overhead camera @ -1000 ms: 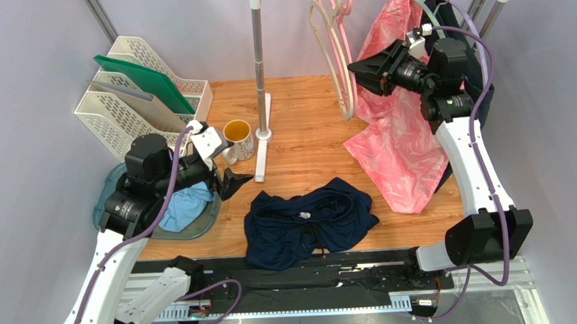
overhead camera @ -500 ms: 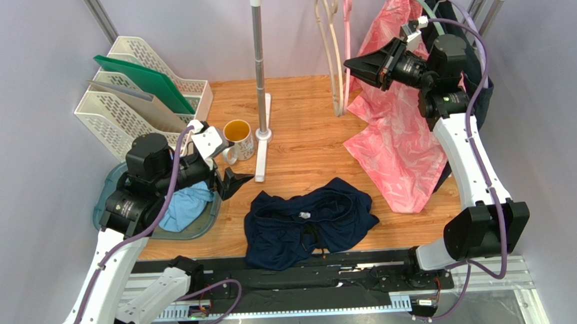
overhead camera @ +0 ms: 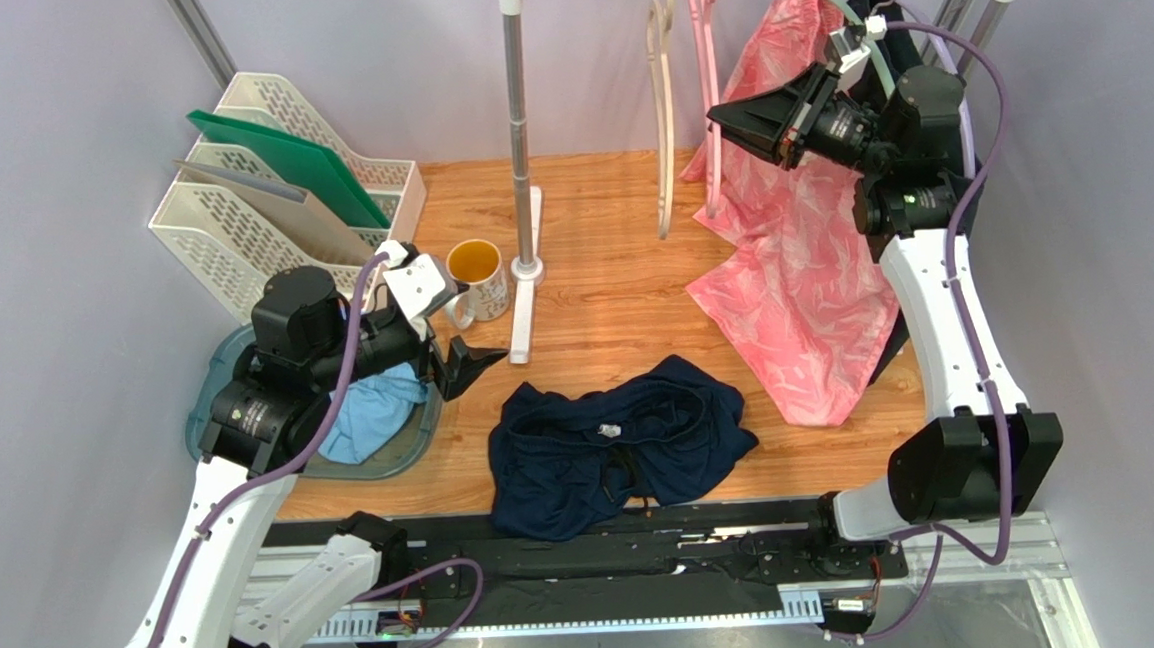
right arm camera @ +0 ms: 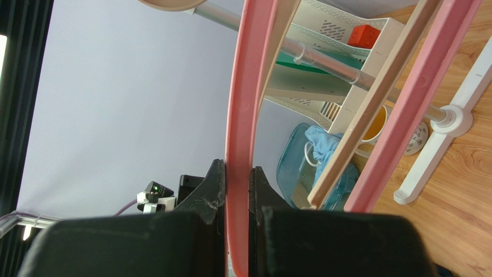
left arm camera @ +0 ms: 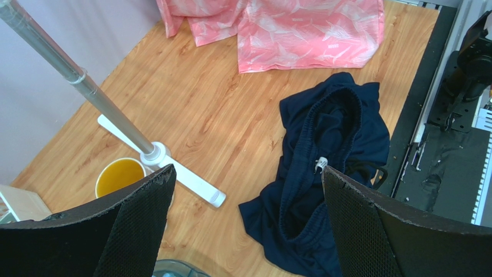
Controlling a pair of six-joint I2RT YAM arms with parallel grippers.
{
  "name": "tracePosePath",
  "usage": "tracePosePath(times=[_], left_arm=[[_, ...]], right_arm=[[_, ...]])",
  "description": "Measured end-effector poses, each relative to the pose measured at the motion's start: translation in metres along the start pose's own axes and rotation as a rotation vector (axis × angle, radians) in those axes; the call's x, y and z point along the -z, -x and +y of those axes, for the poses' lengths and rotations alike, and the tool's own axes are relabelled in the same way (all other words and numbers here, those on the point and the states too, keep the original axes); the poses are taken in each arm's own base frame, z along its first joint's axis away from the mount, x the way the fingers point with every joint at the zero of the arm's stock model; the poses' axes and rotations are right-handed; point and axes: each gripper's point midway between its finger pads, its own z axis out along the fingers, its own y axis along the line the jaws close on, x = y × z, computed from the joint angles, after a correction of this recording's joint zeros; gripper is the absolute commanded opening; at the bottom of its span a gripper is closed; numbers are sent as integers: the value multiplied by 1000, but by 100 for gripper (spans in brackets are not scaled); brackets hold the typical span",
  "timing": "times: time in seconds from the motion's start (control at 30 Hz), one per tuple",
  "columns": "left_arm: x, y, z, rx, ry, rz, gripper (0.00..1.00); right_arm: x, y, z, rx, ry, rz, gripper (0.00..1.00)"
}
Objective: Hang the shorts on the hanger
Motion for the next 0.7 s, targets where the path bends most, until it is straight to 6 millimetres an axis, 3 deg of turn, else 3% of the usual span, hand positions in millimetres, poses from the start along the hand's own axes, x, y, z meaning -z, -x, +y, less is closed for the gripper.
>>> tracePosePath(times=[0.17, 0.33, 0.53, 0.7], left_arm=[[-2, -1, 0, -5, -6, 4, 99], [-5, -4, 1, -7, -17, 14, 99], [-10, -9, 0, 0, -40, 31, 99], [-13, -10, 0, 7, -59, 40, 99]], right_arm=[[7, 2, 1, -1, -6, -13, 0], [18, -10, 10, -4, -16, -7, 0], [45, -45, 19, 10, -37, 3, 0], [72, -83, 14, -4, -80, 5, 0]])
